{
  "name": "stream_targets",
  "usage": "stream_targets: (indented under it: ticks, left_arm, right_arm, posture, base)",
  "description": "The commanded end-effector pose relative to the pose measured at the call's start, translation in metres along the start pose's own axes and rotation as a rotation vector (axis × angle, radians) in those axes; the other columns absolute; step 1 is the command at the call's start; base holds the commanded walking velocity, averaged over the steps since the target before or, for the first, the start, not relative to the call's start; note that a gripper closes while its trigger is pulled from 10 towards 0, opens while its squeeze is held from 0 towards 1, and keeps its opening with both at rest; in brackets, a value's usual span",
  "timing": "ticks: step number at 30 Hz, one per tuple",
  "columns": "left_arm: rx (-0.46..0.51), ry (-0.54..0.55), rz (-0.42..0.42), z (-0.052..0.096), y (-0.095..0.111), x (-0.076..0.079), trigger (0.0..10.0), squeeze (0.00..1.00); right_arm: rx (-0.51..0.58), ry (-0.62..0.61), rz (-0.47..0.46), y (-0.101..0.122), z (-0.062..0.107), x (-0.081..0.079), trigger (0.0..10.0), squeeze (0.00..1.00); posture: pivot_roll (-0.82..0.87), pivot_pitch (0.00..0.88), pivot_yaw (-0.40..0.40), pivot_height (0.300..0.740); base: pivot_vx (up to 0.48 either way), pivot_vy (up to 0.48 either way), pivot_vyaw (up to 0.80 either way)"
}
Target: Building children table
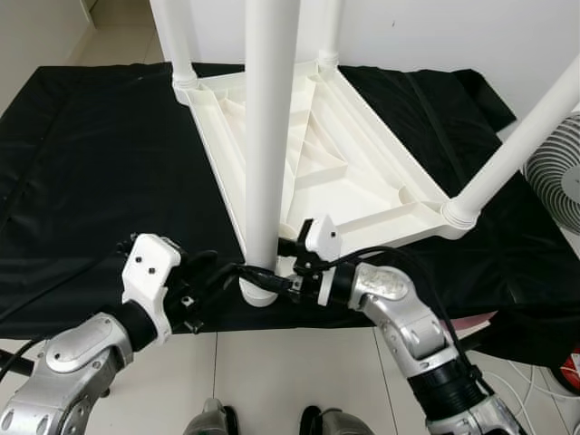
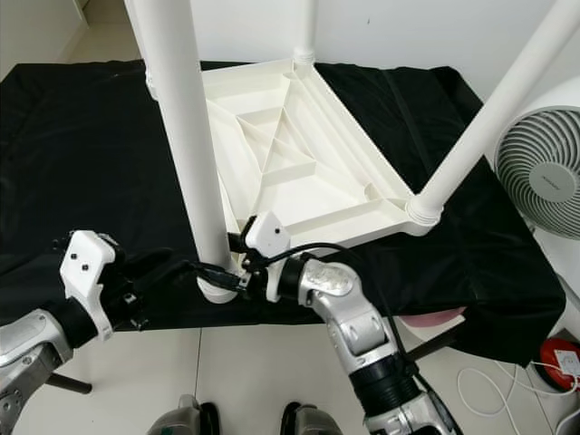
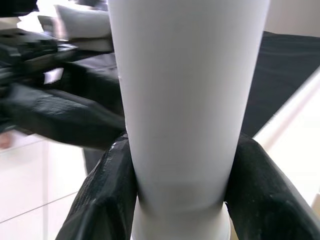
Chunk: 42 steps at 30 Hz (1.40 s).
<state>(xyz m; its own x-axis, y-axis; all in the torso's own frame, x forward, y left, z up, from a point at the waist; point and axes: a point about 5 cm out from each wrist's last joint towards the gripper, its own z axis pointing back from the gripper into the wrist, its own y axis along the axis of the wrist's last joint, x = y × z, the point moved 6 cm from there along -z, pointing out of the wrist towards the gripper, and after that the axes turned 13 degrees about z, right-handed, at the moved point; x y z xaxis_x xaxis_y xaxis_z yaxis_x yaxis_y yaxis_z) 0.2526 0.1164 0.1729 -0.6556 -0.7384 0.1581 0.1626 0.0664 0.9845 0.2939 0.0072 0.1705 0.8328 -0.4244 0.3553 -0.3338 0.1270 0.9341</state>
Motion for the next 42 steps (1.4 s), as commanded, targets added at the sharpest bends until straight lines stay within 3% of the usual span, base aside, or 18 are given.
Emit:
stream_targets:
  ticks: [1, 2, 5, 8, 11, 15, 16, 17, 18, 23, 24, 25, 26, 30, 31, 33, 34, 42]
  left_arm:
    - [0.011, -0.149, 0.016, -0.006, 0.001, 0.031, 10.0, 0.0]
    - [0.011, -0.149, 0.016, -0.006, 0.001, 0.031, 10.0, 0.0]
    - [0.012, -0.144, 0.018, -0.007, 0.001, 0.03, 10.0, 0.0]
    - [0.013, -0.143, 0.018, -0.008, 0.001, 0.03, 10.0, 0.0]
    - [0.015, -0.14, 0.016, -0.008, 0.002, 0.028, 10.0, 0.0]
    - [0.016, -0.141, 0.014, -0.009, 0.002, 0.028, 10.0, 0.0]
    - [0.016, -0.142, 0.013, -0.009, 0.002, 0.028, 10.0, 0.0]
    - [0.016, -0.143, 0.012, -0.009, 0.003, 0.027, 10.0, 0.0]
    - [0.016, -0.143, 0.011, -0.01, 0.003, 0.027, 10.0, 0.0]
    - [0.014, -0.143, 0.008, -0.009, 0.003, 0.027, 10.0, 0.0]
    - [0.015, -0.144, 0.008, -0.009, 0.004, 0.027, 10.0, 0.0]
    - [0.015, -0.144, 0.008, -0.009, 0.004, 0.027, 10.0, 0.0]
    - [0.016, -0.144, 0.008, -0.009, 0.004, 0.027, 10.0, 0.0]
    - [0.017, -0.143, 0.008, -0.009, 0.005, 0.027, 10.0, 0.0]
    - [0.018, -0.144, 0.008, -0.009, 0.005, 0.027, 10.0, 0.0]
    - [0.018, -0.144, 0.008, -0.009, 0.005, 0.027, 10.0, 0.0]
    - [0.018, -0.144, 0.009, -0.009, 0.005, 0.028, 10.0, 0.0]
    - [0.018, -0.151, 0.011, -0.01, 0.006, 0.03, 10.0, 0.0]
  right_arm:
    - [-0.101, -0.218, -0.04, -0.015, 0.008, 0.02, 0.0, 0.0]
    - [-0.101, -0.218, -0.04, -0.015, 0.008, 0.02, 0.0, 0.0]
    - [-0.181, -0.39, -0.029, -0.023, 0.02, 0.034, 0.0, 0.0]
    - [-0.2, -0.422, -0.028, -0.025, 0.022, 0.037, 0.0, 0.0]
    - [-0.247, -0.512, -0.03, -0.03, 0.036, 0.047, 0.0, 0.0]
    - [-0.25, -0.519, -0.039, -0.03, 0.038, 0.046, 0.0, 0.0]
    - [-0.245, -0.512, -0.035, -0.029, 0.037, 0.044, 7.5, 0.0]
    - [-0.229, -0.504, -0.039, -0.026, 0.036, 0.043, 7.5, 0.0]
    - [-0.219, -0.501, -0.042, -0.025, 0.035, 0.042, 10.0, 0.0]
    - [-0.17, -0.484, -0.081, -0.019, 0.033, 0.044, 10.0, 0.0]
    - [-0.16, -0.479, -0.09, -0.018, 0.033, 0.046, 10.0, 0.88]
    - [-0.16, -0.479, -0.09, -0.018, 0.033, 0.046, 10.0, 0.88]
    - [-0.132, -0.47, -0.098, -0.014, 0.032, 0.047, 10.0, 1.0]
    - [-0.065, -0.436, -0.093, -0.004, 0.03, 0.047, 10.0, 1.0]
    - [-0.031, -0.413, -0.102, 0.001, 0.029, 0.048, 10.0, 0.47]
    - [-0.031, -0.413, -0.102, 0.001, 0.029, 0.048, 10.0, 0.47]
    - [-0.013, -0.394, -0.101, 0.003, 0.03, 0.049, 10.0, 0.0]
    - [0.027, -0.238, -0.064, 0.007, 0.04, 0.052, 10.0, 0.0]
  posture:
    - [-0.01, 0.13, -0.026, 0.74]
    - [-0.01, 0.13, -0.026, 0.74]
    - [-0.02, 0.129, -0.024, 0.74]
    - [-0.02, 0.129, -0.024, 0.74]
    - [-0.03, 0.128, -0.023, 0.74]
    - [-0.03, 0.128, -0.023, 0.74]
    - [-0.03, 0.125, -0.021, 0.74]
    - [-0.03, 0.125, -0.021, 0.74]
    - [-0.03, 0.125, -0.021, 0.74]
    - [-0.03, 0.124, -0.018, 0.74]
    - [-0.02, 0.124, -0.017, 0.74]
    - [-0.02, 0.124, -0.017, 0.74]
    - [-0.02, 0.124, -0.017, 0.74]
    - [-0.02, 0.125, -0.016, 0.74]
    - [-0.02, 0.125, -0.016, 0.74]
    - [-0.02, 0.125, -0.016, 0.74]
    - [-0.02, 0.125, -0.016, 0.74]
    - [-0.02, 0.135, -0.01, 0.74]
  base:
    - [0.0, 0.0, 0.0]
    - [0.0, 0.0, 0.0]
    - [0.0, 0.0, 0.0]
    - [0.0, 0.0, 0.0]
    - [0.0, 0.0, 0.0]
    - [0.0, 0.0, 0.0]
    - [0.0, 0.0, 0.0]
    - [0.0, 0.0, 0.0]
    - [0.0, 0.0, 0.0]
    - [0.0, 0.0, 0.0]
    - [0.0, 0.0, 0.0]
    - [0.0, 0.0, 0.0]
    - [0.0, 0.0, 0.0]
    - [0.0, 0.0, 0.0]
    - [0.0, 0.0, 0.0]
    - [0.0, 0.0, 0.0]
    - [0.0, 0.0, 0.0]
    - [0.0, 0.0, 0.0]
